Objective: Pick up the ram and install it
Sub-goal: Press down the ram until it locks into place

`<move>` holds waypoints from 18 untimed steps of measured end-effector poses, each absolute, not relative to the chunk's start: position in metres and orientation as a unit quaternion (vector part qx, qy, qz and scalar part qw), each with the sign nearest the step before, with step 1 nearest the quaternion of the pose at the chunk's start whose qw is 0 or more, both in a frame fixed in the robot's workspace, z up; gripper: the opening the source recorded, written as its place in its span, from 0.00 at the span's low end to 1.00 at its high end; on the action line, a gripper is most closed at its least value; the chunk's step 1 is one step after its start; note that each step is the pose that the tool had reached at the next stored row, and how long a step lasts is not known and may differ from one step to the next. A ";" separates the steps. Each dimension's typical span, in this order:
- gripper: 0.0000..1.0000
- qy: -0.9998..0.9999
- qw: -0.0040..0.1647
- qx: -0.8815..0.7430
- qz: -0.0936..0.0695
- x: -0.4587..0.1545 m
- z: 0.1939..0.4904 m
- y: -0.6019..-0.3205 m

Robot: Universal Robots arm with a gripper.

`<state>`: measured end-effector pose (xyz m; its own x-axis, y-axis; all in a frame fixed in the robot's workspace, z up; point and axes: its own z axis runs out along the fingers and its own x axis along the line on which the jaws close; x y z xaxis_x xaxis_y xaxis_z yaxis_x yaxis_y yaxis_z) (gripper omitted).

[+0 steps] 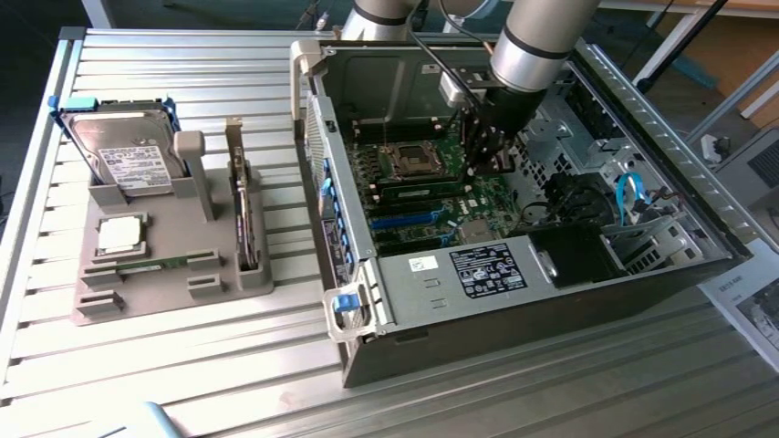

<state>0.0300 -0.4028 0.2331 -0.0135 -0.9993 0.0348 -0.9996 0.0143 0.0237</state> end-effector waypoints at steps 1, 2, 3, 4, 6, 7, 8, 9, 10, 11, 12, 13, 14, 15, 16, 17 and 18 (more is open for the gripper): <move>0.10 -0.712 0.021 0.702 0.004 0.030 0.233 -0.403; 0.10 -0.712 0.021 0.702 0.004 0.030 0.233 -0.403; 0.10 -0.712 0.021 0.702 0.004 0.030 0.233 -0.403; 0.10 -0.712 0.021 0.702 0.004 0.030 0.233 -0.403; 0.10 -0.712 0.021 0.702 0.004 0.030 0.232 -0.403; 0.10 -0.712 0.021 0.702 0.004 0.030 0.232 -0.403; 0.10 -0.712 0.021 0.702 0.004 0.030 0.232 -0.403; 0.10 -0.712 0.021 0.702 0.004 0.030 0.232 -0.403; 0.10 -0.712 0.021 0.702 0.004 0.030 0.232 -0.403; 0.10 -0.712 0.021 0.702 0.004 0.030 0.232 -0.403; 0.10 -0.712 0.021 0.702 0.004 0.030 0.232 -0.403; 0.10 -0.712 0.021 0.702 0.004 0.030 0.231 -0.403; 0.10 -0.712 0.021 0.702 0.004 0.030 0.231 -0.403; 0.10 -0.712 0.021 0.702 0.004 0.030 0.231 -0.403; 0.10 -0.712 0.021 0.702 0.004 0.030 0.231 -0.403; 0.10 -0.712 0.021 0.702 0.004 0.030 0.231 -0.403; 0.10 -0.712 0.021 0.702 0.004 0.030 0.231 -0.403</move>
